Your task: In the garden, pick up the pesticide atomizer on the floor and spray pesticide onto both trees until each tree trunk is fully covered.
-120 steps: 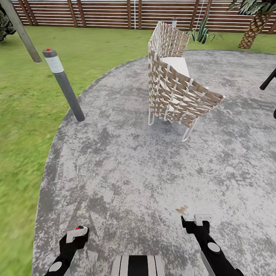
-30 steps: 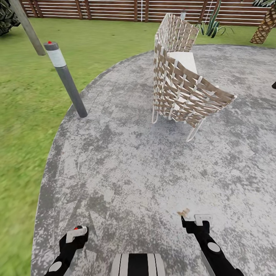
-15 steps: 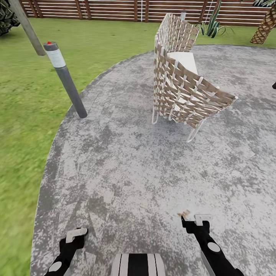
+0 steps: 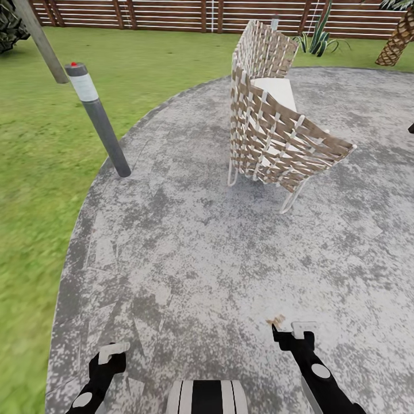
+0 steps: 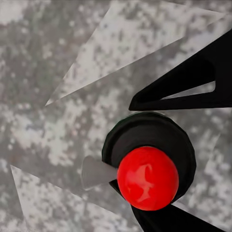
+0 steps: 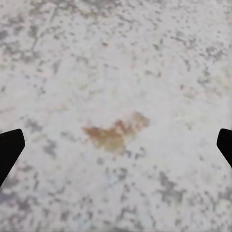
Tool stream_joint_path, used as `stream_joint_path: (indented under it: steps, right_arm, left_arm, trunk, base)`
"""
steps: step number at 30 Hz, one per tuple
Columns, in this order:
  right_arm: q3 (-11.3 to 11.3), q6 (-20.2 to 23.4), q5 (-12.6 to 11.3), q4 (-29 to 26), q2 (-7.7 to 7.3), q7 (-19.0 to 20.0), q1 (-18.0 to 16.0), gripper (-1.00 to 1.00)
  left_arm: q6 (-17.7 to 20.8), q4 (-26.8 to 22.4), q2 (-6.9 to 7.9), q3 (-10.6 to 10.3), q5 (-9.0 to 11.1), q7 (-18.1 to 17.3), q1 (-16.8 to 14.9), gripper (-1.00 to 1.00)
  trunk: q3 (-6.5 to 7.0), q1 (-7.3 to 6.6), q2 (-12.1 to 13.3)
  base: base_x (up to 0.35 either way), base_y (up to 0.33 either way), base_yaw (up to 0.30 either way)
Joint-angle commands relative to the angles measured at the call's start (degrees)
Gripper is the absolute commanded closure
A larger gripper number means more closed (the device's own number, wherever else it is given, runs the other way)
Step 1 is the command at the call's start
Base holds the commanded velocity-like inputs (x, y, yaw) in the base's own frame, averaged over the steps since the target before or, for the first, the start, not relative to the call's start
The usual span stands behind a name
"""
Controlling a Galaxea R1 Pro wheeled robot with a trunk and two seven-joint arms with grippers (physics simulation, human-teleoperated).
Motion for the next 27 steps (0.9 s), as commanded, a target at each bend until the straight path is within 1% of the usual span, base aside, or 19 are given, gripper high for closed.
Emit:
stream_joint_path:
  steps: [1,27]
  right_arm:
    - [0.0,-0.2,0.0,0.0,-0.01,-0.2,0.0,-1.00]
    - [0.2,-0.2,0.1,0.1,-0.03,-0.1,0.0,-1.00]
  left_arm:
    - [-0.2,0.0,0.00,0.0,0.0,0.1,0.0,1.00]
    - [-0.2,0.0,0.00,-0.1,0.0,0.0,0.0,1.00]
  trunk:
    - [-0.03,-0.01,0.0]
    - [5.73,-0.68,0.3]
  base:
    - [0.000,0.000,0.000]
    - [0.000,0.000,0.000]
